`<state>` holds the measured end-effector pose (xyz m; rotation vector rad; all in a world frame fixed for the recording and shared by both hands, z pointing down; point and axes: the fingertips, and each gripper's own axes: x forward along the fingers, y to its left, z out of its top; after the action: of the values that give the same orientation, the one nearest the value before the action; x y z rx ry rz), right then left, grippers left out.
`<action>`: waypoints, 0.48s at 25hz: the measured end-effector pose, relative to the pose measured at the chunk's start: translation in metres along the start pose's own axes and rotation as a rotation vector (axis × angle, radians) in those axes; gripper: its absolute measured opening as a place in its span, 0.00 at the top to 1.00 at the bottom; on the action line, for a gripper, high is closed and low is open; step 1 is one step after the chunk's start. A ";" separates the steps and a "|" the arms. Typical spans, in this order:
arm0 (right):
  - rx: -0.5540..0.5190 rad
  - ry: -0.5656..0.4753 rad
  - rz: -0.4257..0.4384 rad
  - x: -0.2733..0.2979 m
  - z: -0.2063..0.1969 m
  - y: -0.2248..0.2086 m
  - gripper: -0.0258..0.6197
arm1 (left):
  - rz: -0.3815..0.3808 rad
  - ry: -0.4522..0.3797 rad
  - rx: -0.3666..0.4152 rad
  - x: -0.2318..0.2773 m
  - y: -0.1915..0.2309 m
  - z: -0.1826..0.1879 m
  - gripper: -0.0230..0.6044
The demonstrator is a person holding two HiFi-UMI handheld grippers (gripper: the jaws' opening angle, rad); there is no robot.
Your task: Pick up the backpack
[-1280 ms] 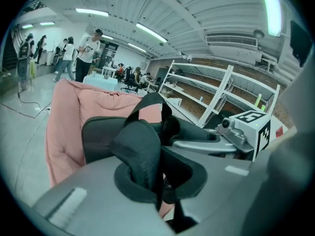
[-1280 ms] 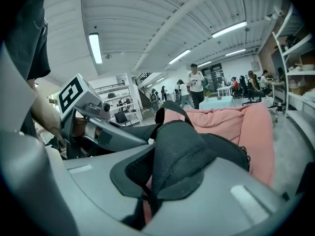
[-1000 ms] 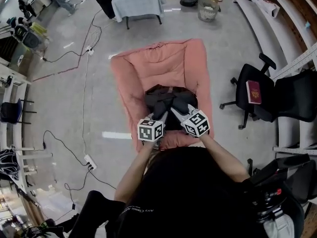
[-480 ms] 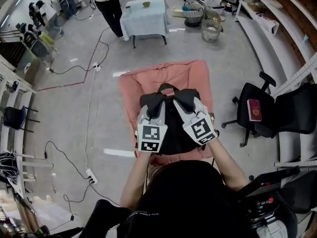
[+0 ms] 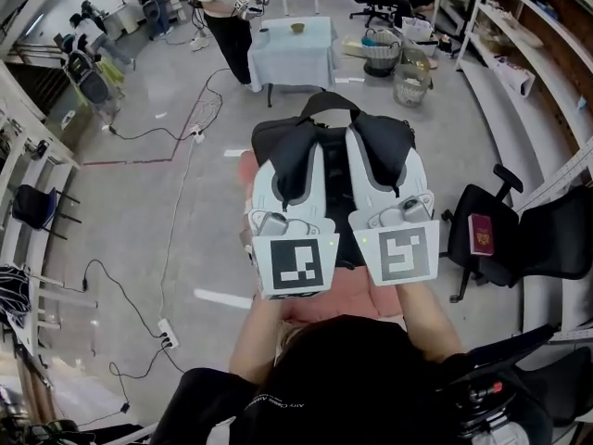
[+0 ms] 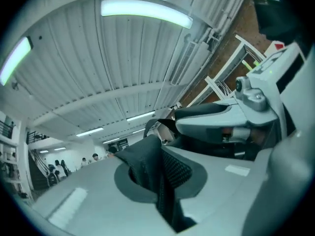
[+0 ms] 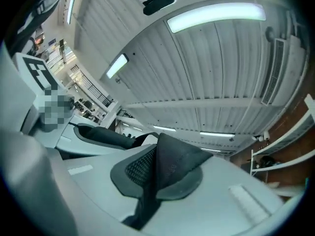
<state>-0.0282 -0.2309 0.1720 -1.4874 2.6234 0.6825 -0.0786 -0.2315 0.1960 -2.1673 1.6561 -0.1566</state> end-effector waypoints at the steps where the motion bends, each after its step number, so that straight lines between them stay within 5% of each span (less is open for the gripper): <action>1: -0.002 -0.006 0.017 -0.001 0.001 0.002 0.92 | -0.001 -0.006 -0.024 0.000 0.004 0.000 0.93; 5: -0.010 0.033 0.103 -0.001 -0.010 0.013 0.92 | -0.028 0.011 -0.102 0.002 0.015 -0.013 0.93; 12: 0.051 0.081 0.101 -0.007 -0.036 0.006 0.92 | -0.066 0.094 -0.154 0.011 -0.005 -0.031 0.93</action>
<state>-0.0229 -0.2374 0.2086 -1.4056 2.7702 0.5704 -0.0809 -0.2486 0.2243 -2.3639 1.6984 -0.1568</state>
